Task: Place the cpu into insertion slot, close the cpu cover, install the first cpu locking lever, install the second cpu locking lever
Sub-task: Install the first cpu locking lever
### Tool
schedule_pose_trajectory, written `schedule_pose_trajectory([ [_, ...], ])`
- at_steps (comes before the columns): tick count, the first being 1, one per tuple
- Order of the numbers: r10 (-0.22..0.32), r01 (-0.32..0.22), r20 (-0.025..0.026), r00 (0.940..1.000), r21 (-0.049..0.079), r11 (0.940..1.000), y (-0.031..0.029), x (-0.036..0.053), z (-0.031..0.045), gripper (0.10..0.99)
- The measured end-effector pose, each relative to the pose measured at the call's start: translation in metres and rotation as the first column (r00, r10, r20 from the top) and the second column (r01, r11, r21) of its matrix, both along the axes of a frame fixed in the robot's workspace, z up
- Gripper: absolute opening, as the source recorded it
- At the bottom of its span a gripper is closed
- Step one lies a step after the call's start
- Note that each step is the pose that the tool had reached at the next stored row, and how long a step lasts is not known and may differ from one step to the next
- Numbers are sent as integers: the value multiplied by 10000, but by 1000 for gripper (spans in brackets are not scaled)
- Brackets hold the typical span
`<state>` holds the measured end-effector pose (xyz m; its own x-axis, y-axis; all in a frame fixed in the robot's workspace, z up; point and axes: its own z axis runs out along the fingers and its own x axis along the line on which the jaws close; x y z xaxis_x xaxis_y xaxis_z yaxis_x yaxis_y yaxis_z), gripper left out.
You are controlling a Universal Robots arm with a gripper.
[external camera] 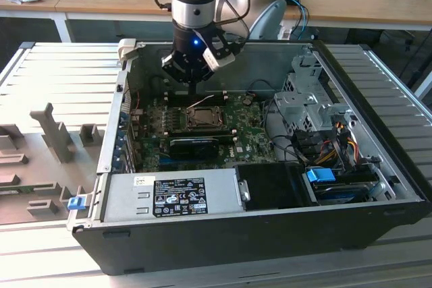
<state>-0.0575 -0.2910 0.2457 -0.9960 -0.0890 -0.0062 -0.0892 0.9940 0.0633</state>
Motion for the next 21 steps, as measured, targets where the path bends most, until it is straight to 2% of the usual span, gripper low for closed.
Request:
schedule_pose_trajectory([
  [3, -2, 2, 0, 10000, 13, 10000, 0, 59, -62, 106],
  [6, -150, 150, 0, 9999, 13, 9999, 8, 107, -75, 106],
  [9, -275, 275, 1, 9996, 13, 9996, 15, 124, -90, 106],
  [12, -274, 274, 3, 9996, 12, 9996, 31, 145, -157, 106],
  [21, -276, 276, 4, 9996, 13, 9996, 119, 244, -185, 106],
])
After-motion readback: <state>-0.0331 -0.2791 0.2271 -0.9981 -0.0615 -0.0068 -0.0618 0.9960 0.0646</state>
